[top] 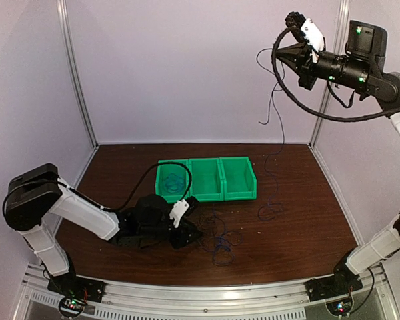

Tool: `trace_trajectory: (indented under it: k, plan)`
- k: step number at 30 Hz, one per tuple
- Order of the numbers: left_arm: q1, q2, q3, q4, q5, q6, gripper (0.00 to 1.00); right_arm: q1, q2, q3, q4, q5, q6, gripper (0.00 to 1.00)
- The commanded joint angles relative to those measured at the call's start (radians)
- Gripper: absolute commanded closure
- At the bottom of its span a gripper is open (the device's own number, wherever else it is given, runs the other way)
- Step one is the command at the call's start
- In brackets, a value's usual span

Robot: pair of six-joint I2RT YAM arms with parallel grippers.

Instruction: Untangle the cables

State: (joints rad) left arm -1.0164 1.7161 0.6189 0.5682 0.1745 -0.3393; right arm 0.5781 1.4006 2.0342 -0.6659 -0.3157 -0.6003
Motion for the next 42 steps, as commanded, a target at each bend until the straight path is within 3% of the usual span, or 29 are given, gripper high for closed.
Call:
trace_trajectory:
  k: [1,9,23,34,42]
  plan:
    - [-0.003,-0.069,-0.010,0.062,-0.039,-0.028,0.58,-0.008,0.026,0.008,0.102,0.107,-0.008,1.00]
    - [-0.004,-0.093,-0.012,0.027,-0.064,-0.041,0.52,-0.019,0.155,0.206,0.197,0.155,-0.042,1.00]
    - [-0.004,-0.121,-0.041,0.007,-0.103,-0.072,0.51,-0.019,0.307,0.434,0.283,0.178,-0.033,1.00]
    - [-0.004,-0.074,0.018,-0.024,-0.094,-0.064,0.51,-0.020,0.256,0.438,0.292,0.217,-0.057,1.00]
    - [-0.003,-0.068,0.029,-0.042,-0.123,-0.087,0.51,-0.027,0.180,0.316,0.429,0.487,-0.246,1.00]
